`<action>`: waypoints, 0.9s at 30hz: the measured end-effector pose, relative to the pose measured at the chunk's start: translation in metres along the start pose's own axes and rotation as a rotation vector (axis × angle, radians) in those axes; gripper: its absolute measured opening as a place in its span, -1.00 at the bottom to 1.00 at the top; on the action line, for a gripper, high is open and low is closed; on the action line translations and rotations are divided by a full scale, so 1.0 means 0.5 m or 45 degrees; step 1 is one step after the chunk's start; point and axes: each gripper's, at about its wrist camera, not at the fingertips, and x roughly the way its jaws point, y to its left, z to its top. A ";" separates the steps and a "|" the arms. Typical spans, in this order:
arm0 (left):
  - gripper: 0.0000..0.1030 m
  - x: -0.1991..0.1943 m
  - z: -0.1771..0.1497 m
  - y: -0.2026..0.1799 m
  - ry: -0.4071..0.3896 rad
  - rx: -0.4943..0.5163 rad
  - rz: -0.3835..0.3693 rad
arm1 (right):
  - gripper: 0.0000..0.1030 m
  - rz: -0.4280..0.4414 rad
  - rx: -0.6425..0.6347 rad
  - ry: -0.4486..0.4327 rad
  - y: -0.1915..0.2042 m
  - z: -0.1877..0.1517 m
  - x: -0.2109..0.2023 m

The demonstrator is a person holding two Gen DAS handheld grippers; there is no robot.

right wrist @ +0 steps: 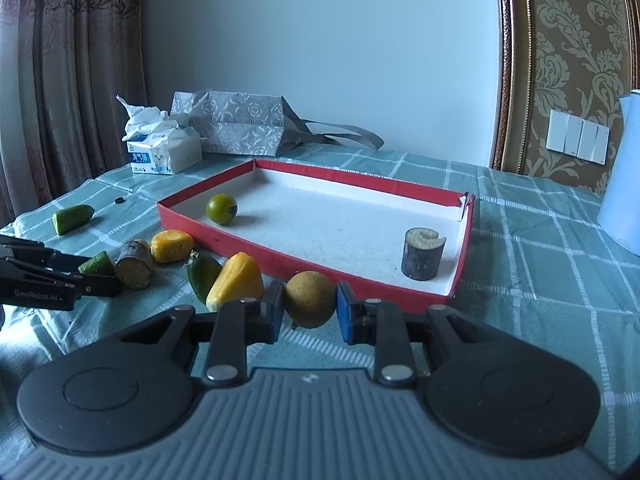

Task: Organize fruits
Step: 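Grasp the cucumber chunk with the left tool while the right tool lifts the brown fruit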

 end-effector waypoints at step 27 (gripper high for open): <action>-0.34 -0.037 0.041 -0.016 -0.167 -0.154 0.195 | -0.49 -0.057 0.091 -0.082 -0.013 0.000 -0.014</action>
